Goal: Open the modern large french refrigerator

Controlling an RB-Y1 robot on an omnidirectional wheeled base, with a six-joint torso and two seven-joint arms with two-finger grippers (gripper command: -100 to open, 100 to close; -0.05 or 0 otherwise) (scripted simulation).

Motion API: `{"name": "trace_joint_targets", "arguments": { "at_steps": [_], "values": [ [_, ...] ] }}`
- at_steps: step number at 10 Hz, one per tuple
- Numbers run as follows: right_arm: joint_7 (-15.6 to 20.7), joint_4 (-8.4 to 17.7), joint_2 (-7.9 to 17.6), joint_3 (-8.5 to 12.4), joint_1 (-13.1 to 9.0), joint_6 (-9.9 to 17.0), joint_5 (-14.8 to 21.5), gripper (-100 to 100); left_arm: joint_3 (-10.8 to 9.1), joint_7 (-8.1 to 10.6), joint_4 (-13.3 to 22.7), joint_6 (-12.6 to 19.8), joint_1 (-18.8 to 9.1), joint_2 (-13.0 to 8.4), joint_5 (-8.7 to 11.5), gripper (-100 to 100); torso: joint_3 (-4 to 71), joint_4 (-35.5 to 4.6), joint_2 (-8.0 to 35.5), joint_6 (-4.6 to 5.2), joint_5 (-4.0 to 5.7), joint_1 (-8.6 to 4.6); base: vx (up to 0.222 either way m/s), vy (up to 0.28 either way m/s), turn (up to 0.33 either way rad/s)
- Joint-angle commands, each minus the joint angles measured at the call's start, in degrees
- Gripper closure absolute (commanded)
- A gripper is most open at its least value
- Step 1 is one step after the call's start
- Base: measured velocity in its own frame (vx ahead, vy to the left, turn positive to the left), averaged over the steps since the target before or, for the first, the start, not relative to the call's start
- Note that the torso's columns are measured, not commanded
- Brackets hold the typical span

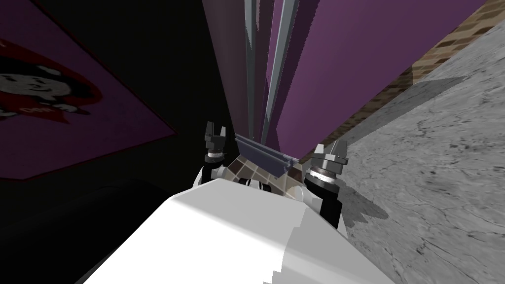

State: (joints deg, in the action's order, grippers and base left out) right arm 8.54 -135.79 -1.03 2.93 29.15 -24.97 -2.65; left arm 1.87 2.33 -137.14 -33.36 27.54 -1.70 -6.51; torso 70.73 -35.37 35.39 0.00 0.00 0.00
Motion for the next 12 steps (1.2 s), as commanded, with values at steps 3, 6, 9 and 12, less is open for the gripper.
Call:
{"name": "trace_joint_targets", "arguments": {
  "at_steps": [3, 6, 9, 12],
  "values": [
    [4.1, 2.0, 4.6, 0.4, -0.6, -0.9, 0.7, -100, 0.00, 0.00, 0.0, 0.0, 0.0, 0.0, 0.0, 0, 13.6, -6.7, 6.6, 0.00, 0.01, -0.05, 0.031, -0.017, -0.011],
    [8.3, 4.2, 7.1, 0.7, -1.3, -1.9, 1.4, -100, 0.00, 0.00, 0.0, 0.0, 0.0, 0.0, 0.0, 0, 13.9, -6.9, 6.9, 0.00, 0.01, -0.05, 0.054, -0.040, -0.013],
    [13.2, 7.1, 9.3, 1.2, -2.1, -3.2, 2.4, -100, 0.00, 0.00, 0.0, 0.0, 0.0, 0.0, 0.0, 0, 13.8, -6.9, 7.0, 0.00, -0.02, 0.08, 0.044, -0.016, -0.013],
    [16.9, 8.8, 10.2, 1.4, -2.6, -3.9, 3.0, -100, 0.00, 0.00, 0.0, 0.0, 0.0, 0.0, 0.0, 0, 13.9, -6.9, 6.9, 0.00, 0.01, -0.04, 0.043, -0.021, -0.014]
  ]
}}
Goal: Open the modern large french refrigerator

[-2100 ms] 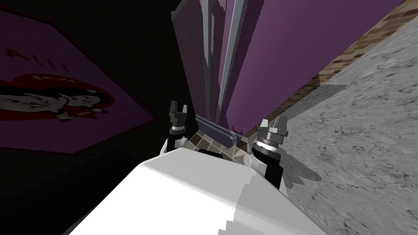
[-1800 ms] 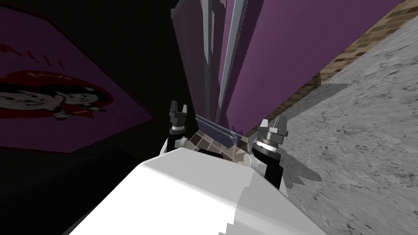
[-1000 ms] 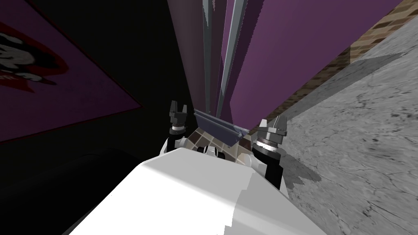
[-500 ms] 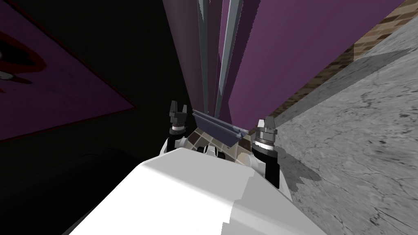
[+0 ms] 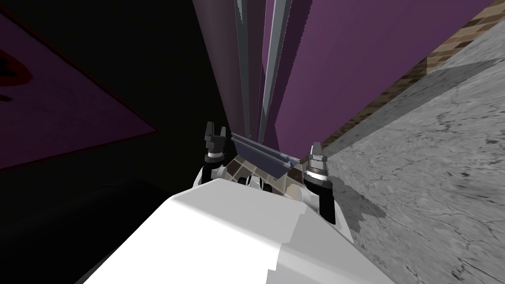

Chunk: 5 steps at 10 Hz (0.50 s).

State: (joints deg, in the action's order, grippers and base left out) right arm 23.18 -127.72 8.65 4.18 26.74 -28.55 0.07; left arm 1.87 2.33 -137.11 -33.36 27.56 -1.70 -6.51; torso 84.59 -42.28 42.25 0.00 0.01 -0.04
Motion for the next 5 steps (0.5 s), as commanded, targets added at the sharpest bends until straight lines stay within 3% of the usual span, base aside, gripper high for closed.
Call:
{"name": "trace_joint_targets", "arguments": {
  "at_steps": [1, 4, 5],
  "values": [
    [4.3, 2.5, 1.3, 0.4, -0.7, -1.1, 0.9, -100, 0.00, 0.00, 0.0, 0.0, 0.0, 0.0, 0.0, 0, 0.0, 0.0, 0.0, 0.00, -0.01, 0.03, 0.050, -0.032, -0.019],
    [9.0, 4.4, 2.1, 0.7, -1.3, -2.0, 1.5, -100, 0.00, 0.00, 0.0, 0.0, 0.0, 0.0, 0.0, 0, 0.0, 0.0, 0.0, 0.00, -0.02, 0.06, 0.050, -0.018, -0.016],
    [10.6, 6.4, 2.7, 0.9, -1.9, -2.9, 2.2, -100, 0.00, 0.00, 0.0, 0.0, 0.0, 0.0, 0.0, 0, 0.0, 0.0, 0.0, 0.00, -0.02, 0.08, 0.063, -0.018, -0.027]
  ]
}}
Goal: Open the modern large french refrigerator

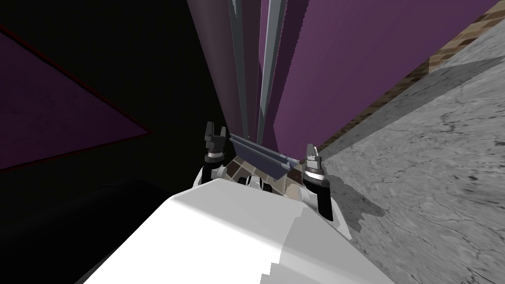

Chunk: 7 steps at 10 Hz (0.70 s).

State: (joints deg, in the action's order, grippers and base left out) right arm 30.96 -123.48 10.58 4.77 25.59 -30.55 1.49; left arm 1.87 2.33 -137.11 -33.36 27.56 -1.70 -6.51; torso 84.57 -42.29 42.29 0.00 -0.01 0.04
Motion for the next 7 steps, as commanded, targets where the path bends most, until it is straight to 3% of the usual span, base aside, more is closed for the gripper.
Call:
{"name": "trace_joint_targets", "arguments": {
  "at_steps": [1, 4, 5, 7],
  "values": [
    [4.6, 2.2, 0.8, 0.3, -0.7, -0.9, 0.8, -100, 0.00, 0.00, 0.0, 0.0, 0.0, 0.0, 0.0, 0, 0.0, 0.0, 0.0, 0.00, 0.01, -0.04, 0.049, -0.015, -0.010],
    [8.8, 4.2, 1.4, 0.6, -1.3, -1.8, 1.5, -100, 0.00, 0.00, 0.0, 0.0, 0.0, 0.0, 0.0, 0, 0.0, 0.0, 0.0, 0.01, 0.01, -0.04, 0.034, -0.009, -0.014],
    [10.5, 6.3, 1.9, 0.8, -1.9, -2.8, 2.2, -100, 0.00, 0.00, 0.0, 0.0, 0.0, 0.0, 0.0, 0, 0.0, 0.0, 0.0, 0.00, 0.01, -0.04, 0.063, -0.014, -0.028],
    [12.8, 6.3, 1.9, 0.8, -1.9, -2.8, 2.2, -100, 0.00, 0.00, 0.0, 0.0, 0.0, 0.0, 0.0, 0, 0.0, 0.0, 0.0, 0.00, 0.01, -0.03, 0.038, -0.008, -0.004]
  ]
}}
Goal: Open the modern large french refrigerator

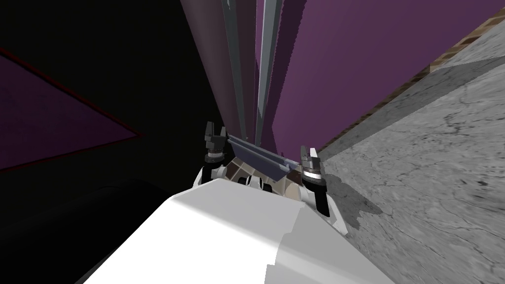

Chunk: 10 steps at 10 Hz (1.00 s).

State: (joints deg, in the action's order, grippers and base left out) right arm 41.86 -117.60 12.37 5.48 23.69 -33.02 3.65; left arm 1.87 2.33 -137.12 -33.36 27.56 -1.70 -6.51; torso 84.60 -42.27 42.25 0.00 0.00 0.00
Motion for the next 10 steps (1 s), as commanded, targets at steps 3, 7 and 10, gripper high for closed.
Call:
{"name": "trace_joint_targets", "arguments": {
  "at_steps": [3, 7, 10],
  "values": [
    [7.3, 4.7, 0.8, 0.5, -1.3, -2.4, 1.7, -100, 0.00, 0.00, 0.0, 0.0, 0.0, 0.0, 0.0, 0, 0.0, 0.0, 0.0, 0.00, 0.00, 0.00, 0.053, -0.009, -0.026],
    [13.6, 6.9, 1.1, 0.7, -1.9, -3.5, 2.5, -100, 0.00, 0.00, 0.0, 0.0, 0.0, 0.0, 0.0, 0, -0.1, 0.0, 0.1, 0.01, 0.00, 0.01, 0.042, -0.001, -0.017],
    [17.9, 9.1, 1.3, 0.8, -2.5, -4.6, 3.3, -100, 0.00, 0.00, 0.0, 0.0, 0.0, 0.0, 0.0, 0, 0.0, 0.0, 0.0, 0.01, 0.00, 0.02, 0.035, 0.007, -0.017]
  ]
}}
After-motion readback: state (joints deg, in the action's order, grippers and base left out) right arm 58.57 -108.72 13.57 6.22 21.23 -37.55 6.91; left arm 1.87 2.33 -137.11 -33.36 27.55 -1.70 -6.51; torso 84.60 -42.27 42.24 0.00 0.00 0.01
